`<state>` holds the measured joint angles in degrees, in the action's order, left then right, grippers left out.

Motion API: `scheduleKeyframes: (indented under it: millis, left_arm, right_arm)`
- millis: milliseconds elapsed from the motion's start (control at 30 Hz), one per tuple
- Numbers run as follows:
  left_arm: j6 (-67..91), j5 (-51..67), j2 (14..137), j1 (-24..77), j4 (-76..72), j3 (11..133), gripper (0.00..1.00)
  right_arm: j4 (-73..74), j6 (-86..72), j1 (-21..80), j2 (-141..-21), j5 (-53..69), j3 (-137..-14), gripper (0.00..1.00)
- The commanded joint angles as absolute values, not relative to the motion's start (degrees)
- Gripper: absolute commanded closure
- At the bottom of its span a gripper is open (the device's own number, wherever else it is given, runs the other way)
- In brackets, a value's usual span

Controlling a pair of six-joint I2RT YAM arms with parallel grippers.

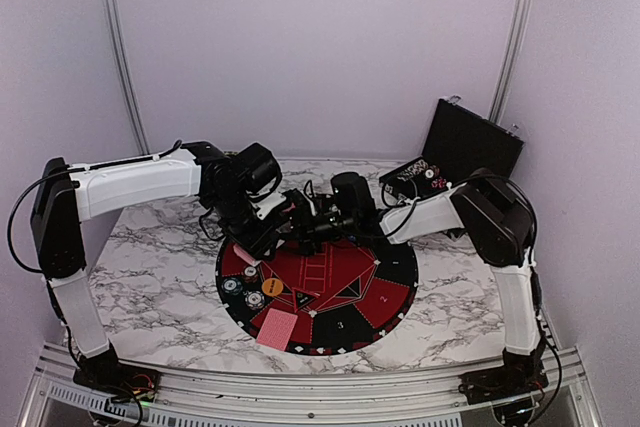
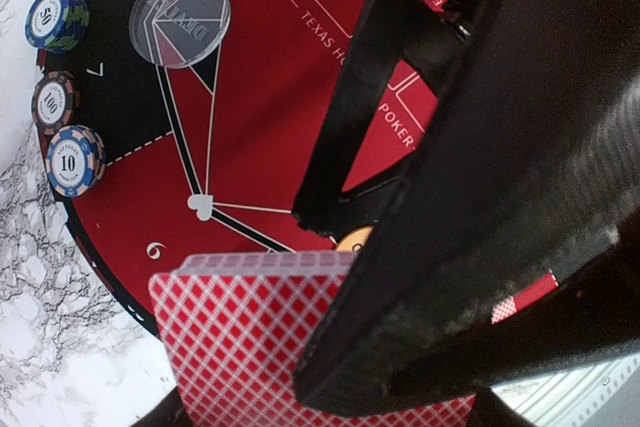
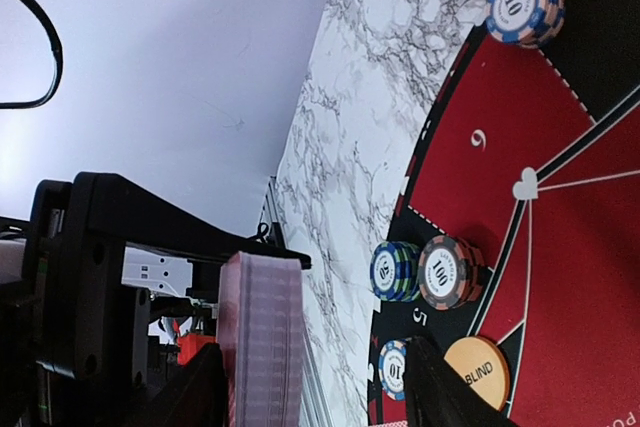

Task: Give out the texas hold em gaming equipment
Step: Pick up the poker card from the face-down deck piles.

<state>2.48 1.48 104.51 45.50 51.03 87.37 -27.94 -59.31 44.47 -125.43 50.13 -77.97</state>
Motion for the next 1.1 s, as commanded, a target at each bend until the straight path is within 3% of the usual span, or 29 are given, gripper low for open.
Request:
scheduleKeyframes:
  millis: [0,333,1067]
  left_arm:
    - [2.3,1.3,103.7,45.8,51.4,89.0,0.71]
    - [2.5,0.6,102.8,45.8,51.4,88.3,0.71]
    - [2.3,0.3,103.0,45.7,51.4,87.7,0.71]
  right_arm:
    - [-23.8,-55.9,44.8,-126.3,48.3,-80.7,0.44]
    - [-18.0,-51.4,44.3,-124.3,44.5,-80.2,0.53]
    - [-19.7,-51.8,42.4,-119.7,44.9,-78.0,0.53]
